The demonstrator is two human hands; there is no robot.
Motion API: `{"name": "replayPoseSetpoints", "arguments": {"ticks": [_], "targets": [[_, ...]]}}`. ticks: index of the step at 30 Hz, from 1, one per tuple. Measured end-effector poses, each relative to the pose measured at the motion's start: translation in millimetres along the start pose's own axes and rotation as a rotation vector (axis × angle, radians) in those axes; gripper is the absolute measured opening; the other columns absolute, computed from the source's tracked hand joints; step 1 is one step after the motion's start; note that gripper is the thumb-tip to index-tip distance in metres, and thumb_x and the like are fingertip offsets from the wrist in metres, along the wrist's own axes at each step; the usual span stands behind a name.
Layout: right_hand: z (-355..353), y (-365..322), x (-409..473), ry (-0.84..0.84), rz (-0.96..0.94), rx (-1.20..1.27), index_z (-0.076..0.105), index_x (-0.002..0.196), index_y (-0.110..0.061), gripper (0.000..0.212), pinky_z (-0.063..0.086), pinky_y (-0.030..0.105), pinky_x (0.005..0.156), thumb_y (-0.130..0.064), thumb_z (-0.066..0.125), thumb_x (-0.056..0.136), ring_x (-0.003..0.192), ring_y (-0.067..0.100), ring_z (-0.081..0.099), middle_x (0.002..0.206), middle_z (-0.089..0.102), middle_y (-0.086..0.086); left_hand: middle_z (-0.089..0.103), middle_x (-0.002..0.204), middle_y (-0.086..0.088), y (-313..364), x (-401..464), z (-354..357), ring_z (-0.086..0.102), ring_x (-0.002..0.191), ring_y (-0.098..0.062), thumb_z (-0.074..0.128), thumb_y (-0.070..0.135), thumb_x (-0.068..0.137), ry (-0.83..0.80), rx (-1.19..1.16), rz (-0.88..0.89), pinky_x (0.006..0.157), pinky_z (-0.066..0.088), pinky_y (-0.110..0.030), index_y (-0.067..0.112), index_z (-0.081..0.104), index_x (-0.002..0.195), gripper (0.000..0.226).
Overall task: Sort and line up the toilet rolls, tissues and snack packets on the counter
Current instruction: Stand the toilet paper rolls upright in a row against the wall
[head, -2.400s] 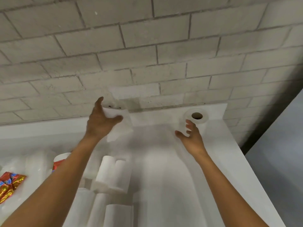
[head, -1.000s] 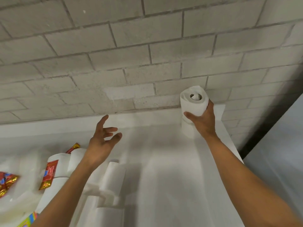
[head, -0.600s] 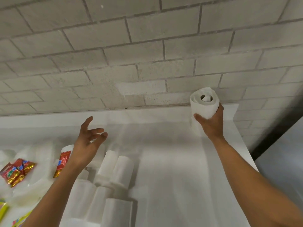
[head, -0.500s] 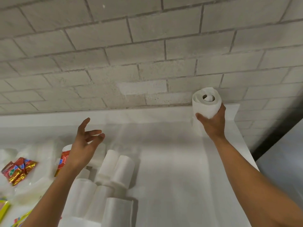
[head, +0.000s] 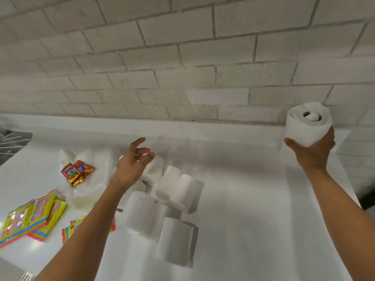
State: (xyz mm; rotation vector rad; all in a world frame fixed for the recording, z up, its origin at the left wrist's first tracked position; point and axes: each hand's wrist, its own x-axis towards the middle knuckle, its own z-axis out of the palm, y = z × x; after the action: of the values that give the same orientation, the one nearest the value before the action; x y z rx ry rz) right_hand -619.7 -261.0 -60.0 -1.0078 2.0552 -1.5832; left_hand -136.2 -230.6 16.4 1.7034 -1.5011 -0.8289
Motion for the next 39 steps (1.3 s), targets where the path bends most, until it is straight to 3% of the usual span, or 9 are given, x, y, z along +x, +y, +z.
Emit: {"name": "replayPoseSetpoints", "arguments": {"ticks": [4, 10, 12, 16, 19, 21, 27, 33, 39], "targets": [[-3.4, -3.7, -25.1, -0.021, 0.121, -0.021, 0.001, 0.158, -0.017, 0.121, 0.028, 0.05, 0.115, -0.034, 0.086, 0.074, 0.149, 0.029, 0.016, 0.162, 0.01, 0.012, 0.067, 0.118, 0.01, -7.4, -11.7, -14.1, 0.066, 0.104, -0.01, 0.068, 0.037, 0.092, 0.034, 0.015, 0.006, 0.089, 0.052, -0.029, 0.037, 0.051, 0.136, 0.047], [3.3, -2.4, -79.3, -0.006, 0.29, 0.036, -0.003, 0.159, -0.022, 0.124, 0.025, 0.047, 0.117, -0.039, 0.086, 0.073, 0.151, 0.031, 0.016, 0.163, 0.006, 0.018, 0.062, 0.122, 0.01, -23.1, -32.6, -54.7, 0.063, 0.095, 0.004, 0.065, 0.034, 0.094, 0.154, 0.029, 0.003, 0.074, 0.053, -0.024, 0.036, 0.053, 0.135, 0.043], [8.8, -0.5, -97.5, -0.036, 0.312, 0.033, 0.0, 0.159, -0.018, 0.125, 0.027, 0.043, 0.118, -0.038, 0.087, 0.071, 0.149, 0.031, 0.02, 0.162, 0.01, 0.018, 0.061, 0.122, 0.007, -29.2, -37.3, -66.6, 0.063, 0.095, -0.002, 0.066, 0.031, 0.094, 0.202, 0.033, 0.007, 0.068, 0.048, -0.016, 0.03, 0.055, 0.136, 0.043], [34.5, -10.4, -137.2, -0.143, 0.291, 0.02, 0.017, 0.157, -0.021, 0.097, 0.035, 0.04, 0.111, -0.031, 0.079, 0.083, 0.14, 0.032, 0.037, 0.157, 0.027, 0.016, 0.062, 0.123, 0.004, -51.9, -45.1, -95.8, 0.061, 0.1, -0.012, 0.066, 0.029, 0.094, 0.257, 0.074, -0.005, 0.07, 0.042, -0.012, 0.024, 0.057, 0.135, 0.042], [61.0, -25.4, -170.0, -0.256, 0.272, 0.006, 0.029, 0.152, -0.025, 0.082, 0.041, 0.04, 0.106, -0.031, 0.076, 0.086, 0.132, 0.032, 0.047, 0.149, 0.039, 0.012, 0.063, 0.127, 0.003, -74.7, -48.2, -112.7, 0.063, 0.102, -0.014, 0.067, 0.031, 0.094, 0.267, 0.108, -0.035, 0.072, 0.045, -0.017, 0.025, 0.059, 0.133, 0.04], [79.0, -37.9, -190.4, -0.326, 0.247, -0.007, 0.035, 0.149, -0.026, 0.074, 0.044, 0.04, 0.104, -0.03, 0.075, 0.087, 0.128, 0.03, 0.051, 0.145, 0.044, 0.01, 0.063, 0.128, 0.005, -86.8, -48.6, -116.4, 0.065, 0.101, -0.015, 0.066, 0.036, 0.093, 0.244, 0.191, -0.088, 0.078, 0.051, -0.028, 0.029, 0.057, 0.132, 0.04], [128.8, -91.8, -240.4, -0.467, 0.162, -0.049, 0.044, 0.143, -0.031, 0.059, 0.045, 0.035, 0.094, -0.037, 0.07, 0.09, 0.115, 0.018, 0.05, 0.141, 0.047, 0.001, 0.053, 0.133, 0.003, -107.6, -54.7, -93.8, 0.061, 0.112, -0.025, 0.052, 0.062, 0.091, -0.005, 0.529, -0.091, 0.087, 0.049, -0.038, 0.034, 0.041, 0.142, 0.06], [157.0, -134.1, -271.8, -0.533, 0.098, -0.073, 0.045, 0.141, -0.032, 0.056, 0.043, 0.032, 0.097, -0.037, 0.068, 0.091, 0.125, 0.02, 0.049, 0.139, 0.049, -0.001, 0.04, 0.139, -0.001, -108.9, -52.0, -63.8, 0.063, 0.102, -0.031, 0.052, 0.064, 0.09, -0.026, 0.689, 0.079, 0.079, 0.053, -0.04, 0.029, 0.031, 0.142, 0.066], [169.1, -151.7, -287.8, -0.532, 0.112, -0.068, 0.045, 0.141, -0.036, 0.055, 0.042, 0.032, 0.098, -0.041, 0.067, 0.091, 0.127, 0.02, 0.048, 0.14, 0.048, -0.003, 0.02, 0.155, -0.003, -125.0, -39.4, -52.3, 0.062, 0.108, -0.033, 0.052, 0.065, 0.089, -0.107, 0.723, 0.098, 0.085, 0.055, -0.044, 0.031, 0.023, 0.148, 0.074]]}}
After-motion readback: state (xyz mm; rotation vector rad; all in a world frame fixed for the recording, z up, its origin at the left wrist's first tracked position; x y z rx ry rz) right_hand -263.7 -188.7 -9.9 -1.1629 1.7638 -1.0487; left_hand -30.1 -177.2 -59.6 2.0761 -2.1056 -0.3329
